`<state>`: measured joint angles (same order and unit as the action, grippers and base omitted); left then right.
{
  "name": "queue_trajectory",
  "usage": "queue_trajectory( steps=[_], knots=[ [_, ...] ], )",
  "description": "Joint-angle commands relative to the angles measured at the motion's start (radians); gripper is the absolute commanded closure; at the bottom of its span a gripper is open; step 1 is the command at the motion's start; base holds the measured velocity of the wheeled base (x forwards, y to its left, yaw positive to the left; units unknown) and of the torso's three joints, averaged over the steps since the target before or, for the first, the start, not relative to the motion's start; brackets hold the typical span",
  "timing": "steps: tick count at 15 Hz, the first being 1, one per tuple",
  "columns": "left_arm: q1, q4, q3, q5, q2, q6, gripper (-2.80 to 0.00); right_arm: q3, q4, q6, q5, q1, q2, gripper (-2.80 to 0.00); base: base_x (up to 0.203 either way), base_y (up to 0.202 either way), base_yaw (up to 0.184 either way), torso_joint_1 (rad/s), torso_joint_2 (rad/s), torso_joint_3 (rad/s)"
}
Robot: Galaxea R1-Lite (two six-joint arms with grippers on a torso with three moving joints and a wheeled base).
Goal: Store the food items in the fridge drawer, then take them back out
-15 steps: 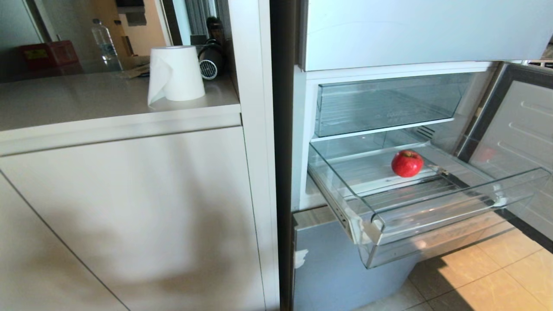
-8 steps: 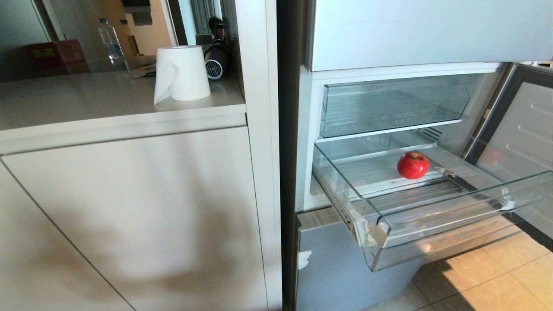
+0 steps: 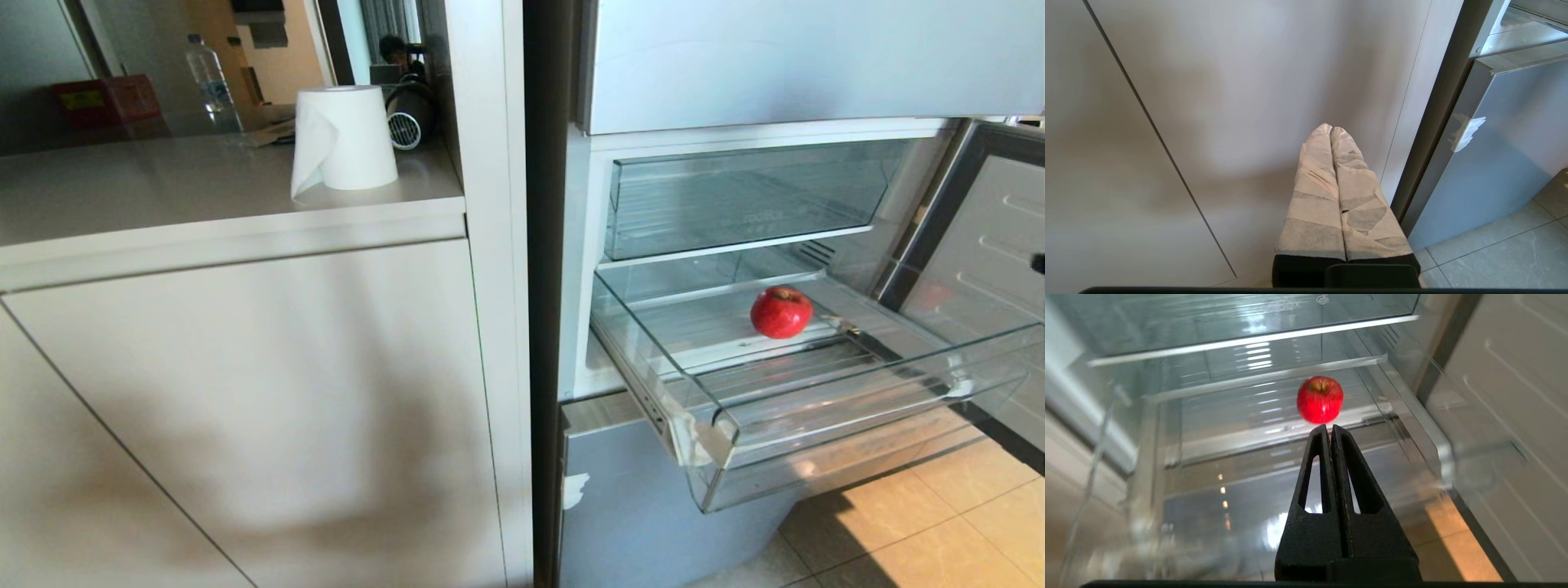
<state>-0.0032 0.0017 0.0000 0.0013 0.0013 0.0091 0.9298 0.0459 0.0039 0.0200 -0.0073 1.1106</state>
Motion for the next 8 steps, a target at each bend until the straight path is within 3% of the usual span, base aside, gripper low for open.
queue_trajectory(
  steps=[1, 2, 8],
  knots=[
    [0.000, 0.000, 0.000, 0.000, 0.000, 0.000, 0.00, 0.180, -0.037, 0.005, 0.001, -0.011, 0.284, 0.00, 0.000, 0.000, 0.000, 0.000, 0.00, 0.000],
    [0.000, 0.000, 0.000, 0.000, 0.000, 0.000, 0.00, 0.246, -0.062, 0.009, 0.002, -0.017, 0.360, -2.80, 0.000, 0.000, 0.000, 0.000, 0.00, 0.000],
    [0.000, 0.000, 0.000, 0.000, 0.000, 0.000, 0.00, 0.382, -0.101, 0.086, -0.046, -0.042, 0.561, -2.80, 0.000, 0.000, 0.000, 0.000, 0.00, 0.000]
  ],
)
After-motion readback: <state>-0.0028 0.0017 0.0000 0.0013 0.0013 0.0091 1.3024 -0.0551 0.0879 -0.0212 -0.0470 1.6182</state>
